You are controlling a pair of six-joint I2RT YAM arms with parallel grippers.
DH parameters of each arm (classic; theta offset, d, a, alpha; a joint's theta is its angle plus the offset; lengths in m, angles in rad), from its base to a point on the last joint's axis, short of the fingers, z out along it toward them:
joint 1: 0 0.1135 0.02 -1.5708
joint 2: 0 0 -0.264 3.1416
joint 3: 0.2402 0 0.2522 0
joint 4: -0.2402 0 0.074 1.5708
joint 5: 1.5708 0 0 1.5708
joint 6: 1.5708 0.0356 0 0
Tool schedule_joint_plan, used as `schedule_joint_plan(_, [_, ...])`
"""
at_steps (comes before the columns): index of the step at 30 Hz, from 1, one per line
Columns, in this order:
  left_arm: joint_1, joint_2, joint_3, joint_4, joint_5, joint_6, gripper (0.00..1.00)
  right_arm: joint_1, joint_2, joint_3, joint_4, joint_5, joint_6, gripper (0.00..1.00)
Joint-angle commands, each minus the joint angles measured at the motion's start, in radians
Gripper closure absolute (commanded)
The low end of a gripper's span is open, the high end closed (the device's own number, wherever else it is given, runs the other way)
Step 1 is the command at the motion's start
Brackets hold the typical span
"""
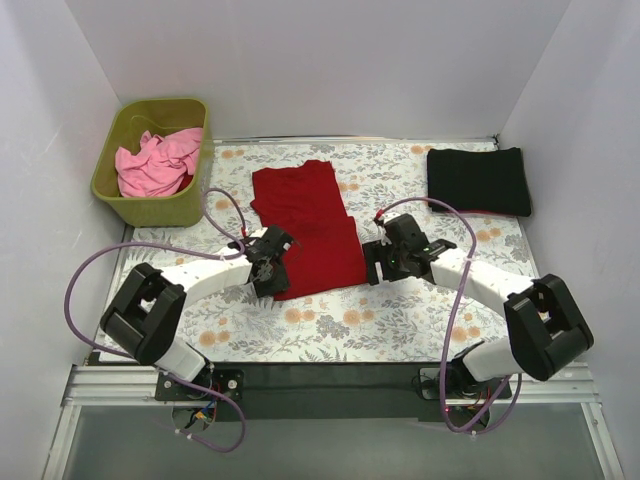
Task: Fold and stack the t-shirts
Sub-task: Fold the tshirt
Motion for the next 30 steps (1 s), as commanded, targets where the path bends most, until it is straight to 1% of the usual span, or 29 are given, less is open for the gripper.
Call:
schedule_joint_plan(1, [-0.021, 0.055, 0.011, -0.053, -0.030, 0.003, 0.64, 0.051, 0.043, 0.057, 0.015, 0.074, 0.072, 0.27])
schedule_joint_plan(5, [-0.030, 0.089, 0.013, -0.073, -0.021, 0.011, 0.70, 0.091, 0.115, 0.103, 0.015, 0.097, 0.106, 0.29])
schedule_joint_plan(6, [-0.032, 0.092, 0.010, -0.075, -0.018, 0.013, 0.76, 0.101, 0.127, 0.111, 0.015, 0.098, 0.110, 0.29])
schedule_joint_plan(10, [-0.033, 0.092, -0.001, -0.066, -0.008, 0.014, 0.84, 0.124, 0.172, 0.131, 0.015, 0.122, 0.123, 0.32])
schedule_joint_plan(15, [-0.035, 0.091, -0.004, -0.052, 0.002, 0.023, 0.87, 0.140, 0.231, 0.145, 0.015, 0.132, 0.135, 0.33])
schedule_joint_plan(17, [-0.035, 0.091, -0.009, -0.044, 0.008, 0.026, 0.89, 0.146, 0.251, 0.154, 0.015, 0.135, 0.138, 0.35])
schedule_joint_plan(20, [-0.035, 0.092, -0.012, -0.041, 0.015, 0.034, 0.89, 0.149, 0.265, 0.159, 0.015, 0.128, 0.146, 0.39])
schedule_joint_plan(22, [-0.035, 0.085, -0.015, -0.041, 0.015, 0.036, 0.89, 0.149, 0.251, 0.160, 0.015, 0.118, 0.149, 0.42])
schedule_joint_plan(24, [-0.035, 0.077, -0.018, -0.041, 0.015, 0.034, 0.89, 0.149, 0.225, 0.163, 0.013, 0.103, 0.149, 0.43])
schedule_joint_plan(28, [-0.035, 0.068, -0.021, -0.041, 0.016, 0.034, 0.90, 0.149, 0.190, 0.197, -0.007, 0.056, 0.146, 0.42])
schedule_joint_plan(30, [-0.035, 0.068, -0.021, -0.040, 0.016, 0.034, 0.90, 0.149, 0.167, 0.208, -0.013, 0.062, 0.150, 0.42])
